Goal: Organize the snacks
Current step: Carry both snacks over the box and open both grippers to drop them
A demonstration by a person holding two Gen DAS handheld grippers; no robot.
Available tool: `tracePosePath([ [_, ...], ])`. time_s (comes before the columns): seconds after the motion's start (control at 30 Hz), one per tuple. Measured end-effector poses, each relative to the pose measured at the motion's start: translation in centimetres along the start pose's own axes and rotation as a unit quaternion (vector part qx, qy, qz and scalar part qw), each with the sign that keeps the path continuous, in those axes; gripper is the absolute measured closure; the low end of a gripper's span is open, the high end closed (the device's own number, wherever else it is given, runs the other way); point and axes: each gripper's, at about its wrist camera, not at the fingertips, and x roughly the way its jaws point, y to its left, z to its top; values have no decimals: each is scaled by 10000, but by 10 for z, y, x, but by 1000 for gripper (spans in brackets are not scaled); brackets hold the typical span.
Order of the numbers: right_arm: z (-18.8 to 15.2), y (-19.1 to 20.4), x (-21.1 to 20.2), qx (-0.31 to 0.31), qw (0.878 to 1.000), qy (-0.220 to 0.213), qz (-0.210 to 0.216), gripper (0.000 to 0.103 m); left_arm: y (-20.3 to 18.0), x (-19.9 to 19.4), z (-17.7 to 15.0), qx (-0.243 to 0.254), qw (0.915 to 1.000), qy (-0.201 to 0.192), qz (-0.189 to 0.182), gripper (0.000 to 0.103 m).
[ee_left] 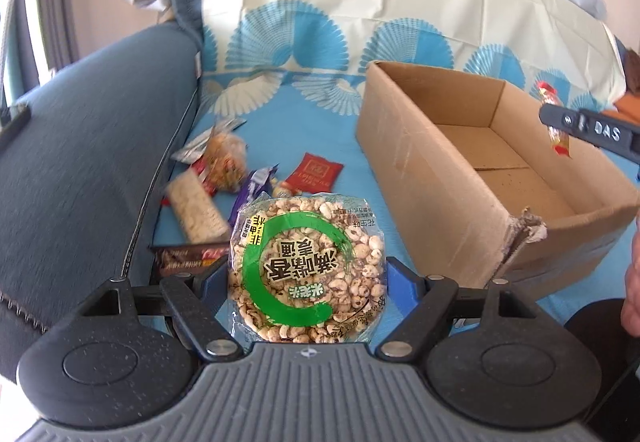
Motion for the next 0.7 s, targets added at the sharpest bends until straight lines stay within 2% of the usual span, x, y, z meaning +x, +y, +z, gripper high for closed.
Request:
tracePosePath([
  [0.17, -4, -10, 7, 200, 9997, 85, -83, 85, -12, 3, 9, -121, 9999, -83, -56, 20],
  [0.3, -6, -16, 9, 329, 9993, 75, -182, 85, -27, 2, 30, -210, 9994, -256, -91, 20],
  [0.47, -4, -25, 4, 451, 9979, -176, -440, 85, -62, 3, 77, -214, 9968, -711, -289, 20],
  [0.6, -5, -29, 0, 450, 9947, -383, -842, 84, -101, 6, 126, -211, 9921, -994, -730, 17],
  [0.67, -6, -32, 2, 496, 9926, -331, -1060, 60, -119, 5, 147, -149, 9874, -1169, -1057, 9],
  [0.7, -6, -32, 2, 531, 9909, -340, -1193, 34, -125, 5, 152, -118, 9852, -1246, -1172, 5],
])
